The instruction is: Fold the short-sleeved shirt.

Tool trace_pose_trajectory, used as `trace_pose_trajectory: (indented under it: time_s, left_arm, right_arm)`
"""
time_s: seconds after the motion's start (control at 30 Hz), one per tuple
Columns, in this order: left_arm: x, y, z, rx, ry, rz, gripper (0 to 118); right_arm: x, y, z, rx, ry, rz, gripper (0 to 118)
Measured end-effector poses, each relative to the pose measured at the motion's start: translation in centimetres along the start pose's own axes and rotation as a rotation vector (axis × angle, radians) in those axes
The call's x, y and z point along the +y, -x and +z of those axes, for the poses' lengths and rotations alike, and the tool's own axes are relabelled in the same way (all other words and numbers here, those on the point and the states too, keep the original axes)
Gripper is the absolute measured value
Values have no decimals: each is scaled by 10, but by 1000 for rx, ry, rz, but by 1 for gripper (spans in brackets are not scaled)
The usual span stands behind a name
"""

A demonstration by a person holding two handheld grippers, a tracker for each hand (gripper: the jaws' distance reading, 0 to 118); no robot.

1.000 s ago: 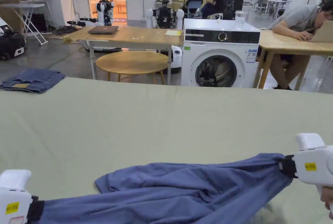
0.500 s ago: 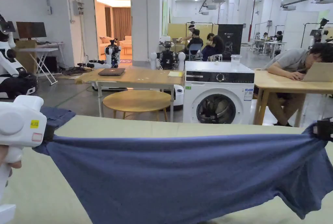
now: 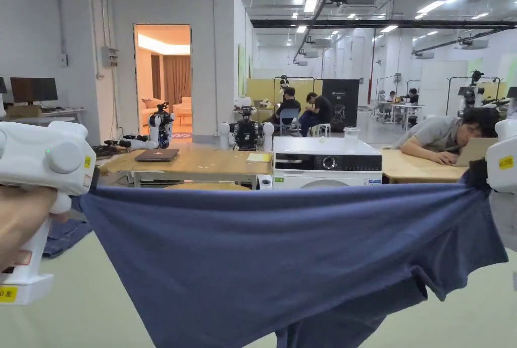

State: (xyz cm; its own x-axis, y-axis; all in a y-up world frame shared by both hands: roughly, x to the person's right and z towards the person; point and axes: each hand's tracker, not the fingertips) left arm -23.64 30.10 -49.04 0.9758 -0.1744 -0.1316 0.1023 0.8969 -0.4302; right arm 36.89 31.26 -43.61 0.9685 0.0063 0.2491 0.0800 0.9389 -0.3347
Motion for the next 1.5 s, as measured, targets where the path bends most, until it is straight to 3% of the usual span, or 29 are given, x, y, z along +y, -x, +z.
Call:
trace_pose_trajectory:
  time_s: [0.3,0.6,0.9,1.17,1.23,1.37,1.5]
  left_arm:
    - [-3,-26,-68,20,3,-7,1]
    - [-94,-38,-93,-41,119,-48,1]
    - [-229,-14,-46,-140,262,-5,1]
    - [-338,12,25,-184,368,1,1]
    - [-358,19,39,-189,384,-7,1]
    - [-391,29,50,-213,428,-15,1]
    - [-407,29,51,-222,434,-30,1]
  right_arm:
    - [-5,15,-71,-41,12,12,6]
    - [-107,3,-87,-22,157,1,6]
    - [-248,-29,1,45,287,-65,6]
    - [-367,-47,102,27,385,-92,6]
    - [-385,-51,118,27,401,-84,6]
    - [-414,-60,135,46,448,-140,6]
    - [-422,-49,134,39,467,-140,6]
